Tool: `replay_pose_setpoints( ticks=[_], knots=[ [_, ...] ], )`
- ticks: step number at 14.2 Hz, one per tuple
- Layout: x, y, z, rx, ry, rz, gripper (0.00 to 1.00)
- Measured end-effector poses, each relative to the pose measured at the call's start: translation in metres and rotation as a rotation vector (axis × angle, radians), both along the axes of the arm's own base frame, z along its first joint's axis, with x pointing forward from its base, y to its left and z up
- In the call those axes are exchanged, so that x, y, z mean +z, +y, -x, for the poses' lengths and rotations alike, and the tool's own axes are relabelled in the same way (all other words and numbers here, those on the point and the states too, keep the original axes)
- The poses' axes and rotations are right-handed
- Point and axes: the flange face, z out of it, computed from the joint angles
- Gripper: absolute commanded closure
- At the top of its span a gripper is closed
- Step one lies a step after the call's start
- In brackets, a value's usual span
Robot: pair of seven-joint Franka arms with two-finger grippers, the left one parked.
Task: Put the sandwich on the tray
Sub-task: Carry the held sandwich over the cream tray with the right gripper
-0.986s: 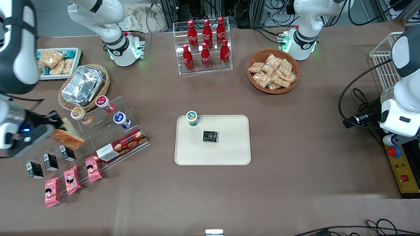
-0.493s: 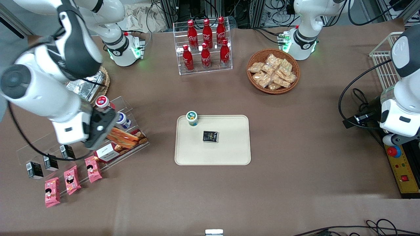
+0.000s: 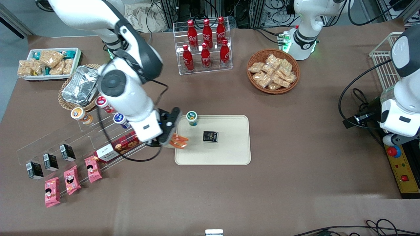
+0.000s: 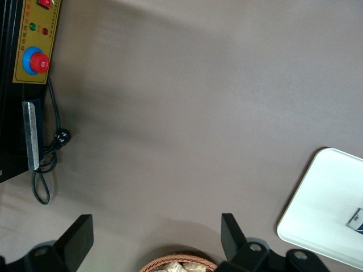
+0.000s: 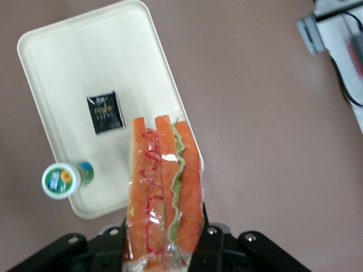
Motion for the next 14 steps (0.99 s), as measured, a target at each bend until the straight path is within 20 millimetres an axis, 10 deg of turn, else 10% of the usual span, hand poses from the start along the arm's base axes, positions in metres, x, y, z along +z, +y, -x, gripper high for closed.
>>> replay_pose_setpoints(
  ticks=[5,14],
  knots=[
    [-0.072,0.053,0.006,0.097,-0.046,0.019,0.59],
    [-0.163,0.058,-0.011,0.152,-0.125,0.042,0.59]
  ],
)
